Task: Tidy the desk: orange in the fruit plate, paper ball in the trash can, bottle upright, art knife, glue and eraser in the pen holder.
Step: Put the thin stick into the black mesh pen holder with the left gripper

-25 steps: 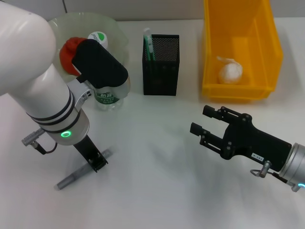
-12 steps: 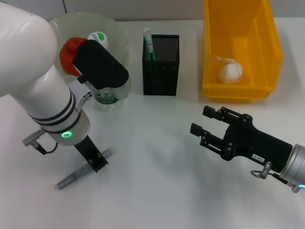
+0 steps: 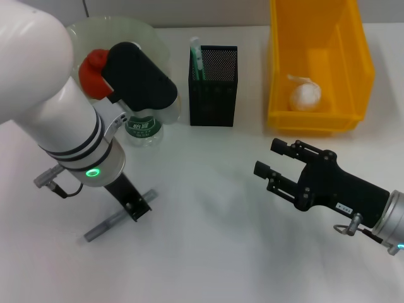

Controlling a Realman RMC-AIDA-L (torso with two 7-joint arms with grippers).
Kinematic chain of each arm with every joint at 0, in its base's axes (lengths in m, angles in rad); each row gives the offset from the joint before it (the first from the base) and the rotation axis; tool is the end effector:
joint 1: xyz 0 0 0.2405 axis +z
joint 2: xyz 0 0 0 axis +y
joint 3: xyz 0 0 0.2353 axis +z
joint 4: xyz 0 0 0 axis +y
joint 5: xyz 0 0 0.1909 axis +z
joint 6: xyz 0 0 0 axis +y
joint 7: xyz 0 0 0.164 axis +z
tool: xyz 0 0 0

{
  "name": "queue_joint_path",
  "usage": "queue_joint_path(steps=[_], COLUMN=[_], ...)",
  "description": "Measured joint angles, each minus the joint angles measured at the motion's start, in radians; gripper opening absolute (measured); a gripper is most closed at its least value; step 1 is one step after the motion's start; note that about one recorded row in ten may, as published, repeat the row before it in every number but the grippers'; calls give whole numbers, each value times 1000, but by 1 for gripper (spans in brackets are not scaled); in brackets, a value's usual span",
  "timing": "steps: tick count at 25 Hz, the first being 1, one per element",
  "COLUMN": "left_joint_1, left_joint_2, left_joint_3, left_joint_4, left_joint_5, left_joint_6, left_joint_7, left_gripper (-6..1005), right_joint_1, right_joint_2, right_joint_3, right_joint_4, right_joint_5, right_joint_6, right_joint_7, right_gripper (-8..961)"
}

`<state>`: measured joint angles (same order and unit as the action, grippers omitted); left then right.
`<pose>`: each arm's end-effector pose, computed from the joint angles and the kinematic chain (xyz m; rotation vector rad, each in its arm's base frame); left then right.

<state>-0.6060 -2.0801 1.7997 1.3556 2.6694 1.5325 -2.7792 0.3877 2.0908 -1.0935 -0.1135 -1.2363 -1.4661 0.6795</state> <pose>-0.1777 0.2939 -0.0596 -2.6020 -0.7679 0.8392 0.2510 0.2526 -0.0643 -2.4012 0.5386 0.9808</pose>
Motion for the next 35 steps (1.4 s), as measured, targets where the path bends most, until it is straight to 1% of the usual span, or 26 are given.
queue_joint_path(steps=[6,8,9,10,11,14,15,16,17,18,19,20,22,23,24,25,27,29,30,31,33,34,35], left_joint_1=[2,2,3,7,7,27,34,35,37,37,41,41,50,58,75,75,102,141,141,155,155,171,171], left_joint_2=[0,0,0,1,1,3,4,4,4,4,5,5,5,6,6,6,5,4,4,4,4,4,4], left_joint_3=[-1,-9,-21,-26,-26,-46,-66,-78,-91,-91,-112,-112,-126,-130,-133,-133,-129,-122,-122,-120,-120,-118,-118], left_joint_4=[73,107,158,184,184,261,293,302,306,306,307,307,304,301,296,296,285,253,253,228,228,189,189], left_joint_5=[-9,-21,-43,-55,-55,-108,-165,-195,-233,-233,-286,-286,-340,-358,-380,-380,-406,-469,-469,-518,-518,-589,-589], left_joint_6=[-1,-6,-20,-34,-34,-96,-124,-137,-156,-156,-188,-188,-243,-275,-341,-341,-442,-576,-576,-632,-632,-704,-704], left_joint_7=[1,1,3,4,4,21,50,67,91,91,124,124,164,183,217,217,259,320,320,358,358,413,413], left_gripper=[156,155,154,154,153,152,151,150,150,150,149,149,150,151,151,151,151,151,151,151,152,152,152], right_joint_1=[-3,-4,-5,-5,-5,-6,-6,-6,-6,-6,-6,-6,-6,-6,-5,-5,-2,0,0,1,3,3,3], right_joint_2=[0,0,0,0,0,0,0,0,0,0,0,0,0,0,0,0,0,0,0,0,0,0,0], right_joint_3=[27,36,40,41,41,41,41,41,41,41,41,41,41,41,41,41,41,41,41,41,44,48,48], right_joint_4=[8,12,13,13,14,14,14,14,14,14,14,14,14,14,16,16,20,25,25,26,29,30,30], right_joint_5=[0,0,0,0,0,0,0,0,0,0,0,0,0,0,0,0,1,1,1,1,2,2,2], right_joint_6=[7,9,11,13,19,35,38,39,40,40,40,40,40,40,40,40,40,40,40,40,39,37,37], right_joint_7=[-3,-6,-7,-7,-7,-8,-8,-8,-8,-8,-8,-8,-6,-4,-3,-3,-3,-2,-2,-2,-1,-1,-1], right_gripper=[594,594,594,594,594,595,595,595,595,595,594,594,594,594,594,595,595,594,594,594,594,594,594])
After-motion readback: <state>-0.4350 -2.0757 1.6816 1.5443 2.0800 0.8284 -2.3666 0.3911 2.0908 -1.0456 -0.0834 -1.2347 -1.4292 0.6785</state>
